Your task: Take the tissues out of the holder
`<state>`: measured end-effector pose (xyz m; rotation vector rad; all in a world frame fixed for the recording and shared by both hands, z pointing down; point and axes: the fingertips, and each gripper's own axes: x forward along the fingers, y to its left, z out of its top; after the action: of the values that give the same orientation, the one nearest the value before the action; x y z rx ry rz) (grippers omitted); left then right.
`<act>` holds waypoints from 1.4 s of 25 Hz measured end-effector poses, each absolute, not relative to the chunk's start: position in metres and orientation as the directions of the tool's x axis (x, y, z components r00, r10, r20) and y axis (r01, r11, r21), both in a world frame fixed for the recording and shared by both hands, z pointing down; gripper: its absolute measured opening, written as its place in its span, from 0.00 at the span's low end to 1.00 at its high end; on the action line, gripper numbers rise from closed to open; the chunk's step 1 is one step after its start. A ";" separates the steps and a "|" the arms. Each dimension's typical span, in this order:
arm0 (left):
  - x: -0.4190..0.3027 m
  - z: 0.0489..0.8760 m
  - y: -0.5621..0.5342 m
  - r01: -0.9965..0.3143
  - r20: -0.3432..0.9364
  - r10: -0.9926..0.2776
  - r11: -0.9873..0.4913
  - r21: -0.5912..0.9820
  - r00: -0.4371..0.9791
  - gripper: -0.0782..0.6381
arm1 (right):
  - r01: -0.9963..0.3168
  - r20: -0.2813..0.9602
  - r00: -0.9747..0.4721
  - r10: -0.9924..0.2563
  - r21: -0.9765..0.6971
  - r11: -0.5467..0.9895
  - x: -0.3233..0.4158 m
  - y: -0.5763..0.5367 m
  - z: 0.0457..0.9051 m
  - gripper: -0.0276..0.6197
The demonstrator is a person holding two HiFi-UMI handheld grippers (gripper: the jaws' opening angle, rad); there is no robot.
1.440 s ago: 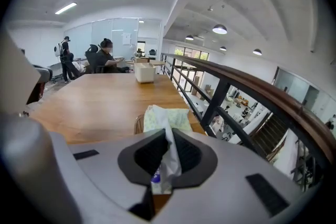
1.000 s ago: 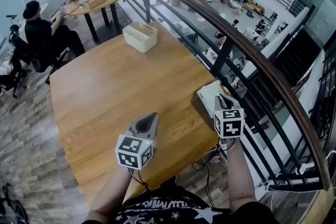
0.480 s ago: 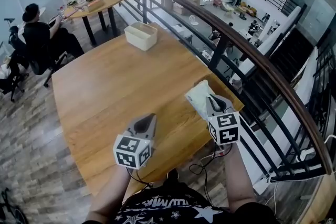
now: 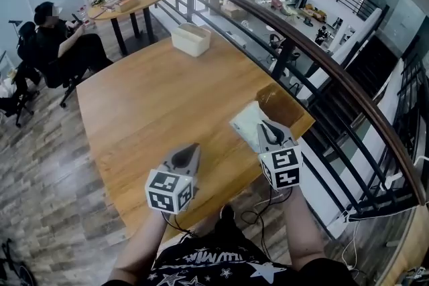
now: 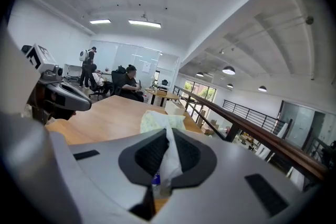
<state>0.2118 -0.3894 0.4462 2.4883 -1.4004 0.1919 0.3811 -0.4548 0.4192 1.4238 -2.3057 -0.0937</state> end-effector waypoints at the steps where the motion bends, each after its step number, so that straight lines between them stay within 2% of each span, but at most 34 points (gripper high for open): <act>1: 0.209 0.447 -0.380 -0.850 0.249 -0.813 -0.497 0.174 0.527 0.13 | -0.835 0.317 -0.386 -0.866 0.279 0.474 0.374 -0.444 0.420 0.08; 14: 0.174 0.464 -0.271 -0.793 0.248 -0.753 -0.585 0.172 0.609 0.13 | -0.848 0.333 -0.385 -0.861 0.241 0.472 0.298 -0.302 0.446 0.08; 22: 0.147 0.471 -0.244 -0.786 0.218 -0.755 -0.591 0.183 0.619 0.13 | -0.852 0.333 -0.401 -0.854 0.206 0.481 0.256 -0.250 0.468 0.08; 35: 0.142 0.454 -0.229 -0.813 0.188 -0.793 -0.546 0.201 0.579 0.13 | -0.851 0.308 -0.418 -0.855 0.197 0.487 0.256 -0.223 0.450 0.08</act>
<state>0.1423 -0.2289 0.4543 2.5471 -1.3255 0.1085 0.2558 -0.2225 0.4500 1.4263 -2.3717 -0.0138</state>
